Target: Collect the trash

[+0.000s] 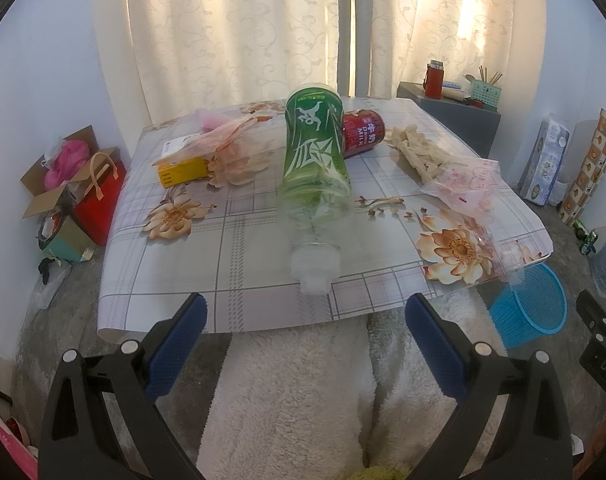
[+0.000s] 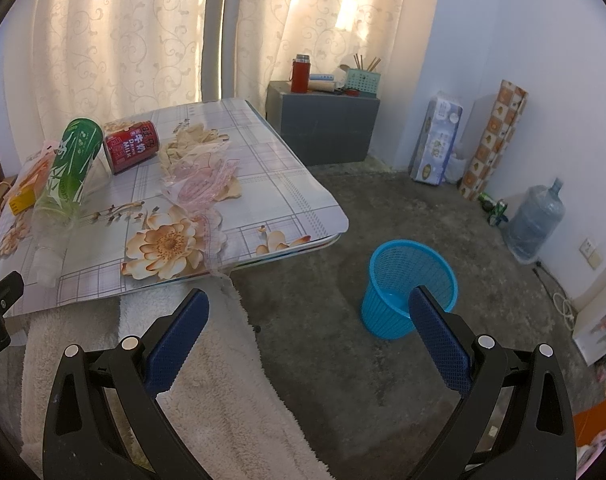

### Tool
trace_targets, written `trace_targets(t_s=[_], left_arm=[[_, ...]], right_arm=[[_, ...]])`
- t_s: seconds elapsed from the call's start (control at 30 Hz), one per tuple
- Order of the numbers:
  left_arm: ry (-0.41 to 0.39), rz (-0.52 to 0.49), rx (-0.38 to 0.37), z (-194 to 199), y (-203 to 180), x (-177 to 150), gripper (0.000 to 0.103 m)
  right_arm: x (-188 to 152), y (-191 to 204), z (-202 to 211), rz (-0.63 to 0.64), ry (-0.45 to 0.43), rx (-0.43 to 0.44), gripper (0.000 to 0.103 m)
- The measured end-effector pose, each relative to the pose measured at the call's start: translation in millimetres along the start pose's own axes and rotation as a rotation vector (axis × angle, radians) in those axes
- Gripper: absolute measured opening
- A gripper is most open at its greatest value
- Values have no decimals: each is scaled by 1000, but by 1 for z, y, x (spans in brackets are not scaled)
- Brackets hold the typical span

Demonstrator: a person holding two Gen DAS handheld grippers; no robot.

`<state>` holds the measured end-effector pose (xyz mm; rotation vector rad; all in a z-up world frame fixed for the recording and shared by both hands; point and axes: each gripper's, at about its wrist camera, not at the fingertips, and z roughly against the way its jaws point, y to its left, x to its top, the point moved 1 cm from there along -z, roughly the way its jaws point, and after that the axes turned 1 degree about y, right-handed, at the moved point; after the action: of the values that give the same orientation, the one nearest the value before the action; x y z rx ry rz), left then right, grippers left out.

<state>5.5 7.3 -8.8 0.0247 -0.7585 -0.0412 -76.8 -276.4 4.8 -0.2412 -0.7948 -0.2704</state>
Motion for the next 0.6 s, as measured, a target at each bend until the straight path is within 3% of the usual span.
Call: trace_targets(t_s=[0.6], left_arm=[[0,3,1,-2,4,0,97]], right_arm=[[-1,0,-1,-2,-1,3,96]])
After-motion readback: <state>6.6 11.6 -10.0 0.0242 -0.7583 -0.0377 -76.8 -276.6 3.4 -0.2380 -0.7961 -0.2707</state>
